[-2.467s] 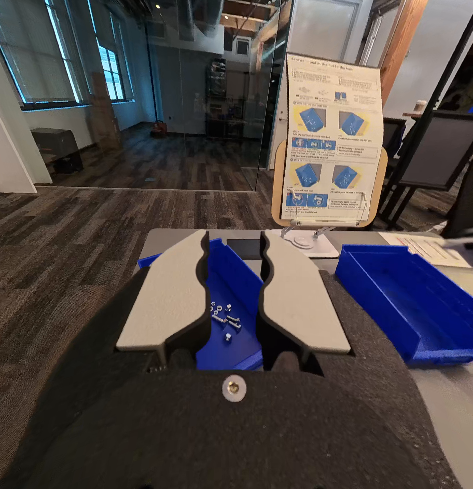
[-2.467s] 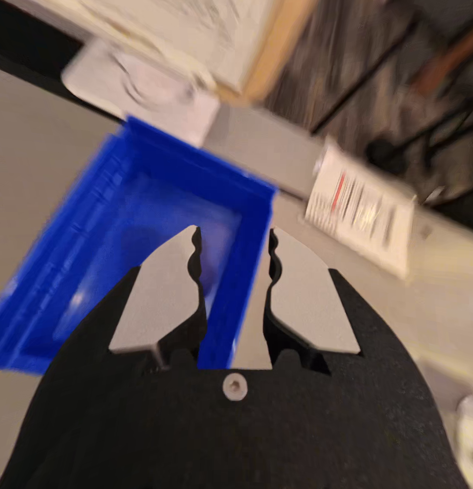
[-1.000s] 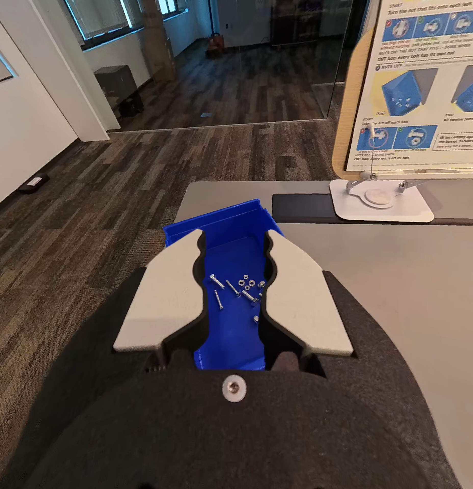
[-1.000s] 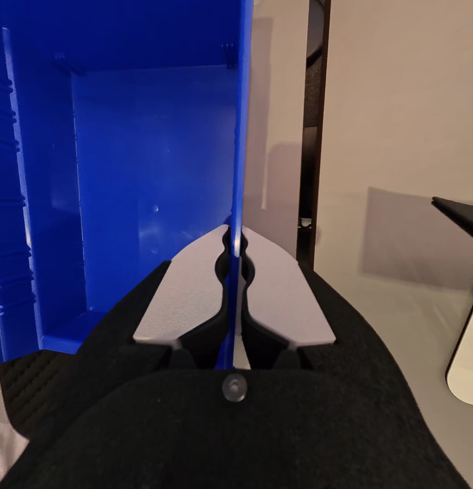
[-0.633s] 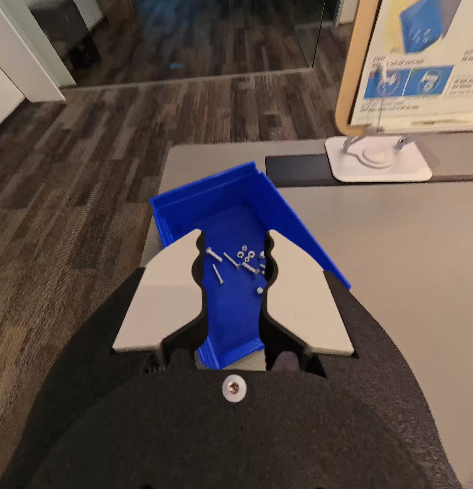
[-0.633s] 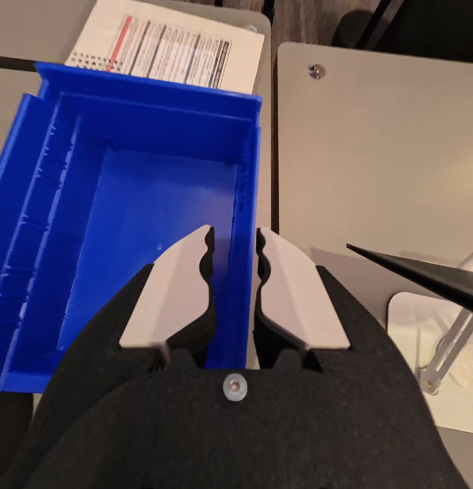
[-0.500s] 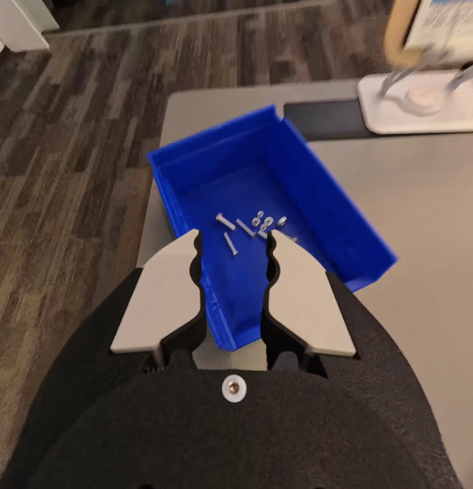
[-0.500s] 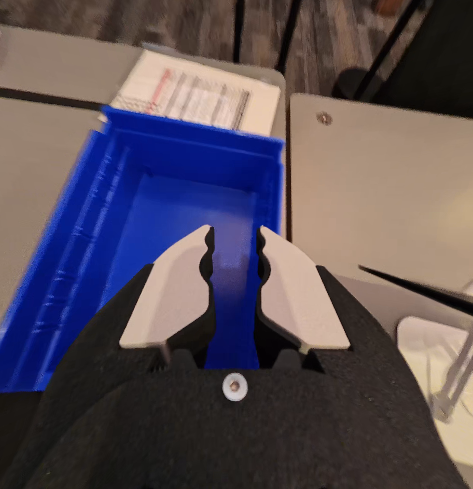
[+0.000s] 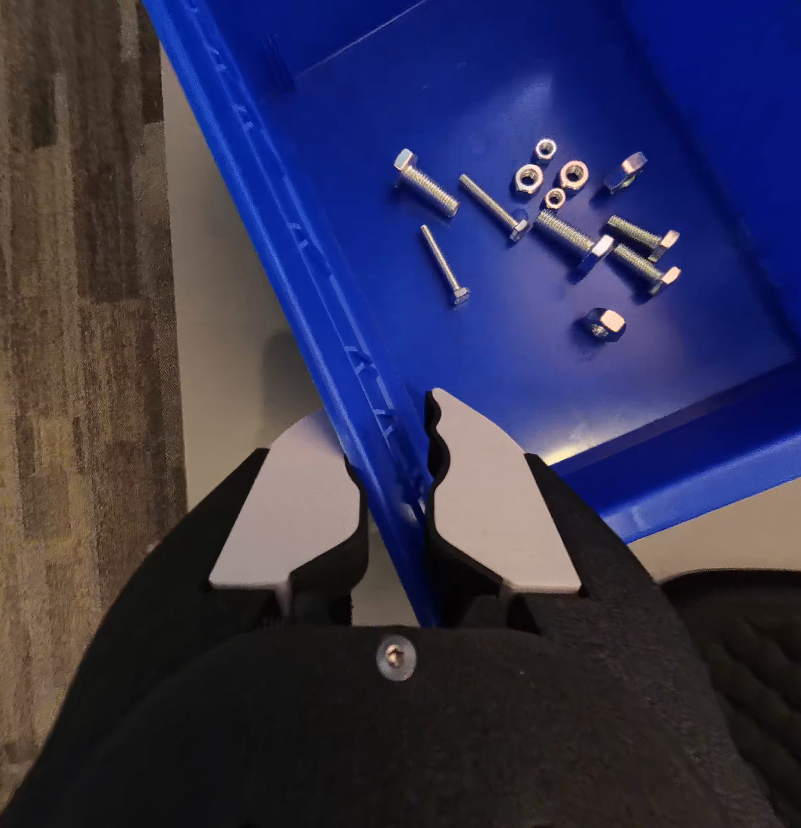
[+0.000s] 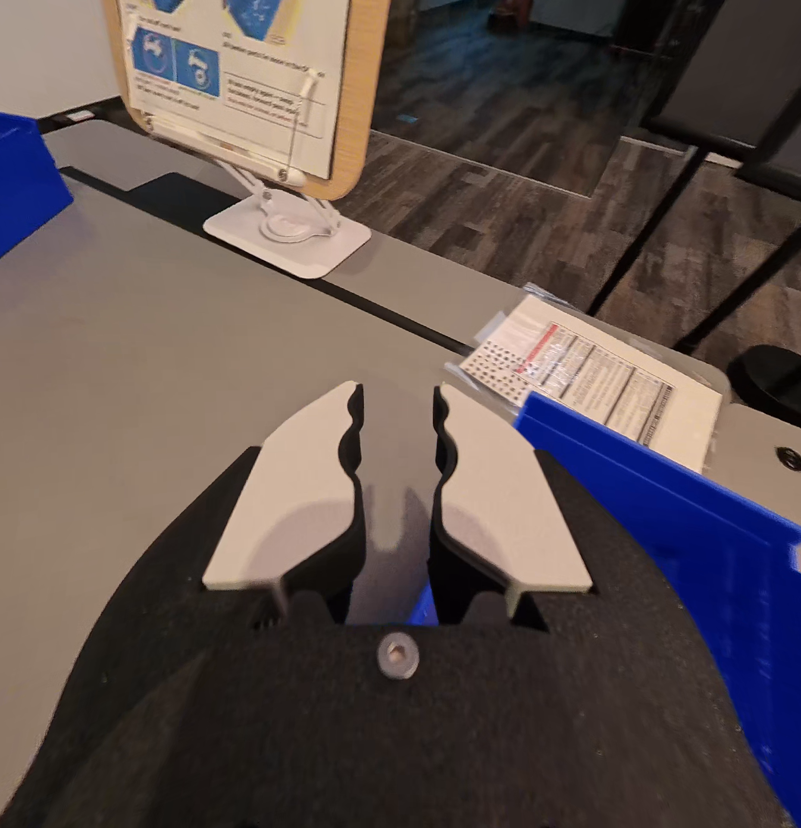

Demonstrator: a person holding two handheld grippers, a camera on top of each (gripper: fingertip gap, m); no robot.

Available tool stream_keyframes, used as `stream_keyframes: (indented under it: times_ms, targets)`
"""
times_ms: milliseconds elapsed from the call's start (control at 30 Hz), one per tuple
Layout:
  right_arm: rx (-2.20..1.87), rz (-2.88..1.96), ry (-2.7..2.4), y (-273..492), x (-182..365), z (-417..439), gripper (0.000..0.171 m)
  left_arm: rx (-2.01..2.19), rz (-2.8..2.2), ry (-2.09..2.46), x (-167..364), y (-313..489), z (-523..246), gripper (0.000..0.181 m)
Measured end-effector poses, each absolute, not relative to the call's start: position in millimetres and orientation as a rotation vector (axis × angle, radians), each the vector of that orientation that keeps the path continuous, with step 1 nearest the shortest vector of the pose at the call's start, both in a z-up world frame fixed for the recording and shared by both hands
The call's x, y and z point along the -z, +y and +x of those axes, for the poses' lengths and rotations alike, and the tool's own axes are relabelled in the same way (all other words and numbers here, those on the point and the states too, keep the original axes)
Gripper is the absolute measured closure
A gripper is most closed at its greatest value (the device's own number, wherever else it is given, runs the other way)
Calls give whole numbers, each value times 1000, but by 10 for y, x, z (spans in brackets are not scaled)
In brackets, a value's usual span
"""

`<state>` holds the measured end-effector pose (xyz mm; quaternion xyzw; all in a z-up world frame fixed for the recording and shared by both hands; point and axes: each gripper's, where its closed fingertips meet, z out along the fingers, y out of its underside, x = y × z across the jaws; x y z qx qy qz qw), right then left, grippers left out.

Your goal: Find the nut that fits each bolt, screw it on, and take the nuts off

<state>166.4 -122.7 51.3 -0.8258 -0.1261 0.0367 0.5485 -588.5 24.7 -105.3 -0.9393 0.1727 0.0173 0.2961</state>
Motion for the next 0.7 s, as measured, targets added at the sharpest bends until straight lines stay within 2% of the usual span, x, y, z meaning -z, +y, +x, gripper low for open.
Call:
stream_keyframes:
  times_ms: [200,433,533,700]
  targets:
    - [-108,-1983,-361,-1032,-196,1464,144,74,-2484,526,1042,430,-6139,173]
    - [-115,-1954,-286,-1012,23,1656,148,85,-2435,640,1039,431,-6080,173]
    - [32,-1984,-218,-1133,-39,2008,148,95,-2427,673,1042,384,-5979,173]
    - [522,-2183,-76,-1626,-67,3156,141,90,-2438,652,1047,337,-5919,173]
